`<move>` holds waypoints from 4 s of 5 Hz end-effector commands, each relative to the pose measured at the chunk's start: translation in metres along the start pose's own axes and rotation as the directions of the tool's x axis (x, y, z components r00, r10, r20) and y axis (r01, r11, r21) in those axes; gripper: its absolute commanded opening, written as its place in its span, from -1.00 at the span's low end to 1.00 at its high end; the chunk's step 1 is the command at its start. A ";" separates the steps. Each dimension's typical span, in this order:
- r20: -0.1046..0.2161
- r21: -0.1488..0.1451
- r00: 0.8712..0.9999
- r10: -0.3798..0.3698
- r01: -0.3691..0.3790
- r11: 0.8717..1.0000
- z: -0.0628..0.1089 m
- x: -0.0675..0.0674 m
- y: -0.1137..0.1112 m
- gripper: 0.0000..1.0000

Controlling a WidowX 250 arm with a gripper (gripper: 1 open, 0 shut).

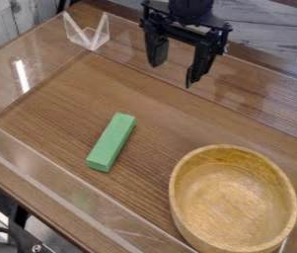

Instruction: Put the green block in the brown bowl

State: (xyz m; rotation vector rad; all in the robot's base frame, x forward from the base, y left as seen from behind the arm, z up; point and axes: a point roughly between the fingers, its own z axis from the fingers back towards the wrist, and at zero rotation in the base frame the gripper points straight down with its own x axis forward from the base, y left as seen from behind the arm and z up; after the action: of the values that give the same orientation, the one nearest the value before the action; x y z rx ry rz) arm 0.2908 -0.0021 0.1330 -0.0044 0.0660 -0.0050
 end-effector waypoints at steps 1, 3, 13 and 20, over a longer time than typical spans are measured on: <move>0.002 -0.004 0.999 0.032 -0.032 0.999 -0.009 -0.014 0.017 1.00; 0.051 -0.027 0.993 0.103 -0.102 0.994 -0.060 -0.084 0.078 1.00; 0.097 -0.078 0.977 0.191 -0.184 0.980 -0.107 -0.048 0.069 1.00; 0.058 -0.080 0.970 0.238 -0.233 0.969 -0.133 -0.039 0.067 1.00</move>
State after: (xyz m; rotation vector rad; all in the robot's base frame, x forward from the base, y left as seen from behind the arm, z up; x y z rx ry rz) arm 0.2449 0.0667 0.0203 -0.0693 -0.0379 0.2126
